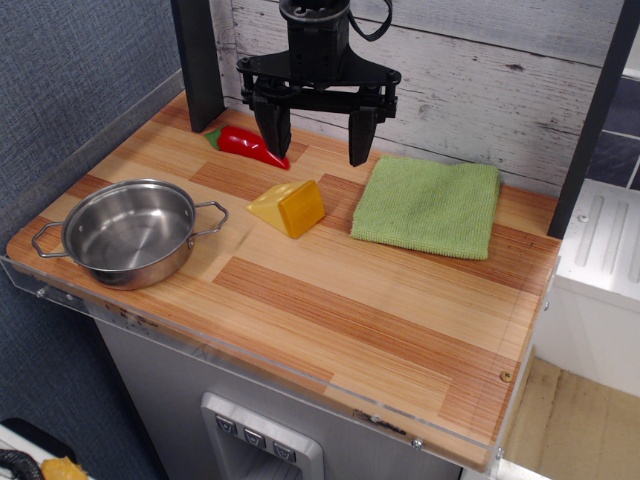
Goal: Slide the silver pan in front of the green rag.
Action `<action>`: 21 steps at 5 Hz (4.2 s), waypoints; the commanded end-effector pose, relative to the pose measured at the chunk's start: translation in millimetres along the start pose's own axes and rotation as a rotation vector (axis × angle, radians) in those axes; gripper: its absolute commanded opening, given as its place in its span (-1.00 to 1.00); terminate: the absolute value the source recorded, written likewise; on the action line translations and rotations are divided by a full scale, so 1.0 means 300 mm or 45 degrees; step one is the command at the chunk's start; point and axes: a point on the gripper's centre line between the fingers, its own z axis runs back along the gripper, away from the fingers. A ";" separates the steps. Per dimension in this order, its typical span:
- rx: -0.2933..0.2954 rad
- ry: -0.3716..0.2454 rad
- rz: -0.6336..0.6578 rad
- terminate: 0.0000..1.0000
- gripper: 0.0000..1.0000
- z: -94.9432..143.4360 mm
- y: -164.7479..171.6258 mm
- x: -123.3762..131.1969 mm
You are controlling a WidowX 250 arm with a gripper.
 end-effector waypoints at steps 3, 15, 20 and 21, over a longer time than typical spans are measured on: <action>-0.019 0.026 -0.205 -1.00 1.00 0.017 0.126 -0.090; -0.048 0.111 -0.428 -1.00 -1.00 -0.236 0.380 -0.205; 0.051 0.004 -0.570 -1.00 -1.00 -0.043 0.207 -0.202; 0.008 -0.074 -0.663 -1.00 -1.00 -0.014 0.101 -0.234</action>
